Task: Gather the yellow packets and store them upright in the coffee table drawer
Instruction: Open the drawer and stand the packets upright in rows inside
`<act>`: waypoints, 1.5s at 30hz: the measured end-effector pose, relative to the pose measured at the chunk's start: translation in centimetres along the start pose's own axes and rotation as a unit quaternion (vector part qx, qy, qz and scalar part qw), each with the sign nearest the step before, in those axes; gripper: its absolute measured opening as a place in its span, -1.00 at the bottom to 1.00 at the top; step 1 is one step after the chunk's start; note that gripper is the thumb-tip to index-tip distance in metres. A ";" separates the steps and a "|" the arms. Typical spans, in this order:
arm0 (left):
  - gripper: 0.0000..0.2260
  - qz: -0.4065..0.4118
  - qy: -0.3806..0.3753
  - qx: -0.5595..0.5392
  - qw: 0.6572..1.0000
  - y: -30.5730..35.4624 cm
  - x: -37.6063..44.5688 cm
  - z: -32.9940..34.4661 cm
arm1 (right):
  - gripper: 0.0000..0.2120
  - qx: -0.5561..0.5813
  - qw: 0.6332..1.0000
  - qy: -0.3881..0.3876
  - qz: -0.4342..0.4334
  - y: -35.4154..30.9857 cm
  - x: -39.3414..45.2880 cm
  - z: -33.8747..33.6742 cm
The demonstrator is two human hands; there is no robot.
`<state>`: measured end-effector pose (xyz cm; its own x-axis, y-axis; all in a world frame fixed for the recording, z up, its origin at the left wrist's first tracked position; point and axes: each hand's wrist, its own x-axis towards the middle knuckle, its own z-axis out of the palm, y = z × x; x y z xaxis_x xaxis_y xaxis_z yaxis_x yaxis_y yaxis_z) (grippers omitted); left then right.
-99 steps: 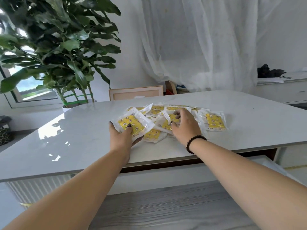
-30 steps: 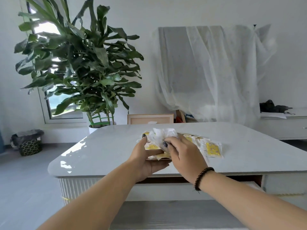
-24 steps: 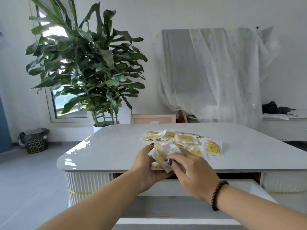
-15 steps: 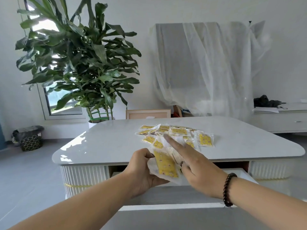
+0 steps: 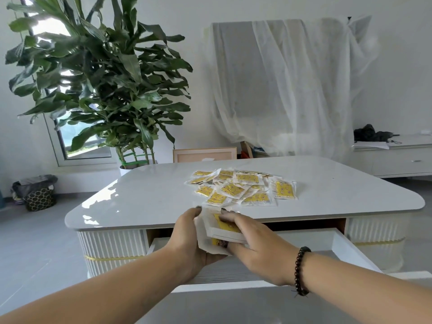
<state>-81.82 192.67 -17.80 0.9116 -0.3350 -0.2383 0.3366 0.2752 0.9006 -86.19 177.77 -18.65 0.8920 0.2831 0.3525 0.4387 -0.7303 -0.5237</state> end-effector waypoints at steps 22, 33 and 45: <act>-0.71 0.068 0.001 0.213 0.975 -0.4 -1.3 -3.1 | -0.74 0.355 0.898 0.065 0.250 0.3 1.1 0.5; -0.63 0.075 -0.095 0.344 0.931 -1.1 -0.9 -3.8 | -0.82 0.379 0.862 0.116 0.316 0.3 1.0 1.8; -0.81 0.092 -0.032 0.249 0.964 -1.2 0.0 -4.4 | -0.64 0.318 0.897 0.020 0.307 -0.5 1.0 2.6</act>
<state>-81.16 196.30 -20.45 0.9233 -0.3807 -0.0505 0.0018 -0.1272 0.9919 -85.27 180.06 -20.08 0.9876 -0.0832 -0.1330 -0.1491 -0.2352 -0.9604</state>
